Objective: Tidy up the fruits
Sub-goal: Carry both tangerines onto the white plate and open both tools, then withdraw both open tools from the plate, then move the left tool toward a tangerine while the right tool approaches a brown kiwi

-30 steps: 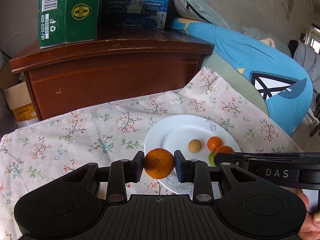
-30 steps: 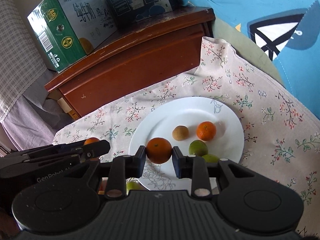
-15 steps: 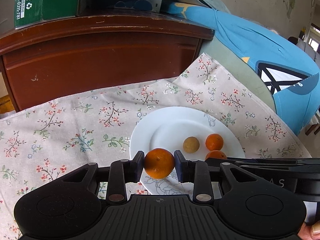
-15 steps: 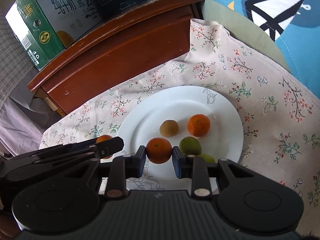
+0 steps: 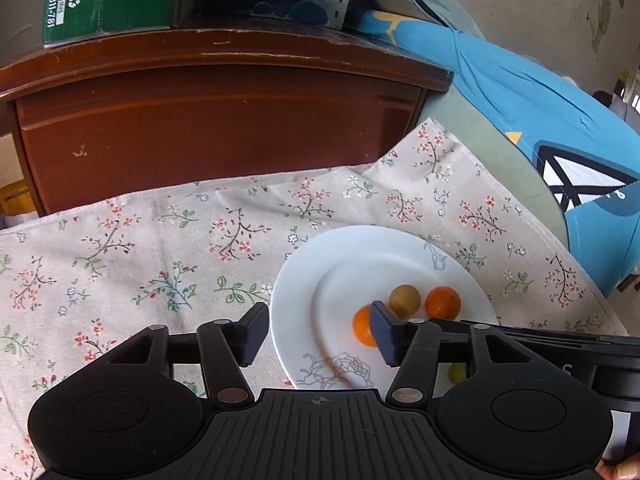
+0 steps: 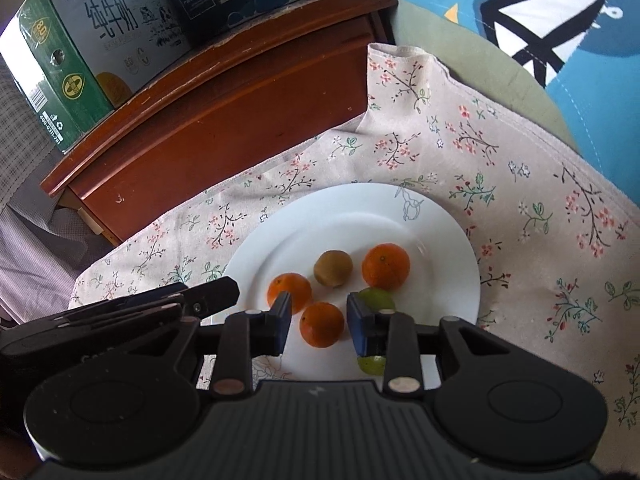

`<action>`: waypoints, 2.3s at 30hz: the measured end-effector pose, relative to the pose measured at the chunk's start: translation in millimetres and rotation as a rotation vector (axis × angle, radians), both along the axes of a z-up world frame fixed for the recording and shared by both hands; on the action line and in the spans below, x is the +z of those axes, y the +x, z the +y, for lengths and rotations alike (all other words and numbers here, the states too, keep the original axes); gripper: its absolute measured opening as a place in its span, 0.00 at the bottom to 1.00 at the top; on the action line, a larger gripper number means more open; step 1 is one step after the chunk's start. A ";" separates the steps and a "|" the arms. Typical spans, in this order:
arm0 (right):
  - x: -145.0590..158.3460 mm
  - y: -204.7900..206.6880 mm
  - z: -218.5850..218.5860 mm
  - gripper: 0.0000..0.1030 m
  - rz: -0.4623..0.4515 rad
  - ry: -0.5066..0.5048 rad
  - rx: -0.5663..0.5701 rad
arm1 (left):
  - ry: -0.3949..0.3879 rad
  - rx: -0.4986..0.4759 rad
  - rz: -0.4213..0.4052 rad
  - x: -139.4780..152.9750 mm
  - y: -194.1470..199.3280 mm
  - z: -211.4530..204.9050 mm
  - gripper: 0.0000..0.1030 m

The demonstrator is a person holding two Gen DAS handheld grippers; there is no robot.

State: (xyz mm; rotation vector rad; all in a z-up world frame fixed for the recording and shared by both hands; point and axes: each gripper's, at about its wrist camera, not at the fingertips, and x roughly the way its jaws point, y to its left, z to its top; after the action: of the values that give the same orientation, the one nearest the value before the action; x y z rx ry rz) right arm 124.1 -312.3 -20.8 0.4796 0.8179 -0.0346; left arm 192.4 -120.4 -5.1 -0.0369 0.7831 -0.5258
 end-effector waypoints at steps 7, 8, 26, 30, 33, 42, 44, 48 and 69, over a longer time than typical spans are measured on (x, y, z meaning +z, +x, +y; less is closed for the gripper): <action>8.7 -1.2 2.4 0.40 -0.012 -0.028 -0.002 | 0.042 0.029 -0.002 17.6 -6.5 4.6 0.71; 10.1 -1.6 4.0 0.40 -0.011 -0.039 0.003 | 0.056 0.028 -0.005 19.6 -8.4 5.1 0.71; 30.7 -37.6 34.8 0.66 -0.076 -0.077 0.135 | 0.157 0.087 -0.064 47.3 -56.5 61.3 0.92; 28.9 -49.8 39.2 0.72 -0.065 -0.052 0.134 | 0.182 0.084 -0.063 45.5 -66.8 72.9 0.93; 27.8 -59.9 42.2 0.75 -0.060 -0.044 0.130 | 0.198 0.084 -0.058 44.1 -72.8 79.8 0.93; 18.9 -78.0 55.8 0.75 -0.042 -0.021 0.167 | 0.220 0.130 0.014 26.2 -85.6 103.1 0.93; 16.8 -79.8 59.7 0.78 -0.034 -0.030 0.182 | 0.219 0.143 0.040 20.9 -87.0 108.3 0.93; 14.9 -82.0 68.9 0.78 -0.037 -0.053 0.230 | 0.228 0.162 0.050 16.1 -90.9 116.8 0.93; -10.3 -77.8 114.7 0.41 -0.088 -0.217 0.433 | 0.221 0.257 0.072 3.4 -74.2 127.7 0.92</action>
State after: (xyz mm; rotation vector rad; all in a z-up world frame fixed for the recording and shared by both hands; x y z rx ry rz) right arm 46.3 -197.6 -31.1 0.0922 0.8064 0.2939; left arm 118.2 7.3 -1.7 0.0480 0.8886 -0.1932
